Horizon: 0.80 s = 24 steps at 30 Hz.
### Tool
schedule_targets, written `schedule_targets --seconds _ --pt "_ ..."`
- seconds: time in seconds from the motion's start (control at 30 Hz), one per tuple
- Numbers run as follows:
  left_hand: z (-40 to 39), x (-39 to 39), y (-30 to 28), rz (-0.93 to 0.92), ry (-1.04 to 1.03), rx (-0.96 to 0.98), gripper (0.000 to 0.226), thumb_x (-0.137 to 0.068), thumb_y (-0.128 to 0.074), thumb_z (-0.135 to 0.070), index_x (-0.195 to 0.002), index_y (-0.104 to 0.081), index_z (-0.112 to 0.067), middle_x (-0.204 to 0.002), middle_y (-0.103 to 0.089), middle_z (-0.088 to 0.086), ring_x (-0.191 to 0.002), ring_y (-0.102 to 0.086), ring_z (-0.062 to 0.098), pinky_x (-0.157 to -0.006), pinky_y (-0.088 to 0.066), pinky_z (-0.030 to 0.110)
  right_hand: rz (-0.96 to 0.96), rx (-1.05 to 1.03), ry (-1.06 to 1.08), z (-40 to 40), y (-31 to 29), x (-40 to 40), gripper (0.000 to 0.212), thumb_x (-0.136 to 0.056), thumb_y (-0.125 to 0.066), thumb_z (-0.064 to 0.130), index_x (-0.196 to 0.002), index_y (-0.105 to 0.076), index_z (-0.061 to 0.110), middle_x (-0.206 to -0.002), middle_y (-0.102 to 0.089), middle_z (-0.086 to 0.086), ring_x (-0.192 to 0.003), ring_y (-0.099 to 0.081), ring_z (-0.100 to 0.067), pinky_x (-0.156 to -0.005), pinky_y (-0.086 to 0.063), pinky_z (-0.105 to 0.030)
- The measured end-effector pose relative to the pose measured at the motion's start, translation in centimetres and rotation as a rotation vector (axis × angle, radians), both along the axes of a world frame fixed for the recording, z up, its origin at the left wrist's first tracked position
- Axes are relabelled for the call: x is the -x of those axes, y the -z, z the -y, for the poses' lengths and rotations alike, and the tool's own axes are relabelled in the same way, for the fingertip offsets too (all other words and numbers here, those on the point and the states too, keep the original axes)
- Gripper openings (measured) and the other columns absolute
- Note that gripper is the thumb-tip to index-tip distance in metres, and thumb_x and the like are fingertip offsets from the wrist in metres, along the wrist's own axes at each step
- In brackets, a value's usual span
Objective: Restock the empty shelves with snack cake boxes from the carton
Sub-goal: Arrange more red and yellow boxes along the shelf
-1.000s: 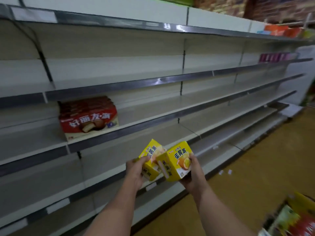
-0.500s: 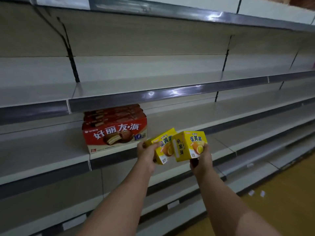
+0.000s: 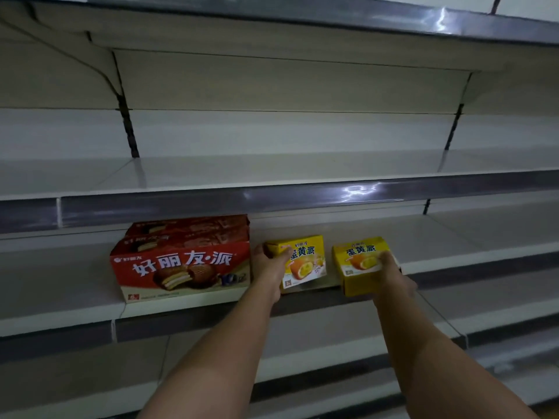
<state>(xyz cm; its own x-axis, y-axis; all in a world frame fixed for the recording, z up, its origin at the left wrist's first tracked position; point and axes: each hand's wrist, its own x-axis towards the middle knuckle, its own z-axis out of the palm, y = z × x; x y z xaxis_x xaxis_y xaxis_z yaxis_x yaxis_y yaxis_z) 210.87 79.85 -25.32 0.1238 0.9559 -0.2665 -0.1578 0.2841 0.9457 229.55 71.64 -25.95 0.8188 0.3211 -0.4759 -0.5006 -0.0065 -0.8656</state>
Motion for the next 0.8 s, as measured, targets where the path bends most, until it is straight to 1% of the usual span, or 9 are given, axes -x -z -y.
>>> schedule_targets --seconds 0.13,0.3,0.43,0.47,0.53,0.6,0.67,0.73,0.8 --pt "-1.3 -1.5 0.7 -0.064 -0.096 -0.091 0.058 -0.085 -0.071 -0.025 -0.136 -0.044 -0.025 -0.126 -0.058 0.003 -0.104 -0.06 0.024 -0.085 -0.053 0.039 0.012 0.05 -0.093 -1.8 0.0 -3.1 0.08 -0.076 -0.072 0.05 -0.134 -0.038 0.006 -0.12 -0.053 -0.016 -0.106 -0.056 -0.034 -0.077 -0.047 -0.041" --pt "-2.7 -3.3 2.4 -0.274 -0.065 -0.131 0.063 -0.083 -0.067 -0.045 -0.139 -0.04 -0.039 -0.127 -0.057 -0.004 -0.116 -0.055 0.026 -0.097 -0.047 0.048 0.249 0.199 -0.194 -3.8 -0.4 -6.5 0.078 -0.081 -0.057 0.061 -0.132 -0.045 0.004 -0.129 -0.049 -0.02 -0.109 -0.055 -0.037 -0.08 -0.049 -0.04" --pt "-4.9 -3.5 5.0 -0.404 -0.004 -0.194 0.07 -0.077 -0.07 -0.05 -0.138 -0.036 -0.047 -0.133 -0.052 -0.004 -0.119 -0.052 0.026 -0.094 -0.049 0.052 0.398 0.367 -0.346 -5.4 -0.5 -8.1 0.061 -0.095 -0.044 0.047 -0.132 -0.045 -0.001 -0.134 -0.043 -0.023 -0.116 -0.049 -0.038 -0.079 -0.044 -0.03" --pt "-5.8 -3.6 5.8 -0.441 -0.002 -0.221 0.074 -0.071 -0.069 -0.057 -0.136 -0.035 -0.051 -0.135 -0.052 -0.002 -0.12 -0.052 0.028 -0.092 -0.05 0.053 0.487 0.457 -0.371 -5.5 -0.6 -7.8 0.054 -0.096 -0.046 0.04 -0.133 -0.044 0.0 -0.136 -0.041 -0.022 -0.12 -0.045 -0.037 -0.081 -0.042 -0.028" --pt "-7.1 -3.8 6.7 -0.513 -0.005 -0.239 0.086 -0.052 -0.062 -0.074 -0.13 -0.029 -0.06 -0.136 -0.051 0.001 -0.119 -0.053 0.03 -0.089 -0.05 0.055 0.849 0.608 -0.273 -5.6 -0.5 -6.7 0.05 -0.087 -0.059 0.023 -0.13 -0.044 0.002 -0.134 -0.042 -0.021 -0.121 -0.041 -0.038 -0.092 -0.037 -0.038" --pt "-9.5 -3.7 8.3 -0.559 0.013 -0.268 0.087 -0.05 -0.059 -0.075 -0.13 -0.028 -0.06 -0.134 -0.053 0.003 -0.118 -0.054 0.031 -0.091 -0.05 0.054 1.309 0.475 -0.208 -6.1 -0.3 -5.0 0.047 -0.075 -0.062 0.008 -0.121 -0.053 0.003 -0.121 -0.052 -0.023 -0.107 -0.051 -0.04 -0.083 -0.04 -0.043" --pt "-7.5 -3.3 5.8 -0.612 0.033 -0.317 0.083 -0.056 -0.061 -0.072 -0.132 -0.034 -0.054 -0.128 -0.059 0.004 -0.116 -0.056 0.029 -0.093 -0.05 0.049 1.561 0.261 -0.357 -6.7 -0.1 -2.6 0.04 -0.075 -0.061 0.004 -0.114 -0.058 0.004 -0.109 -0.058 -0.02 -0.087 -0.06 -0.039 -0.068 -0.043 -0.037" --pt "-5.9 -2.9 3.8 -0.652 0.039 -0.37 0.065 -0.078 -0.067 -0.05 -0.137 -0.042 -0.038 -0.121 -0.064 0.006 -0.112 -0.059 0.027 -0.093 -0.05 0.04 1.518 0.27 -0.58 -7.8 -0.3 -0.1 0.045 -0.086 -0.056 0.013 -0.129 -0.047 0.009 -0.115 -0.058 -0.012 -0.088 -0.063 -0.033 -0.068 -0.048 -0.034" --pt "-5.7 -2.8 3.1 -0.725 -0.002 -0.434 0.05 -0.089 -0.064 -0.03 -0.136 -0.049 -0.025 -0.116 -0.067 0.008 -0.107 -0.062 0.027 -0.087 -0.048 0.031 1.313 0.45 -0.787 -9.3 -0.3 1.7 0.051 -0.092 -0.051 0.026 -0.138 -0.033 0.012 -0.117 -0.059 -0.01 -0.098 -0.062 -0.03 -0.075 -0.047 -0.034"
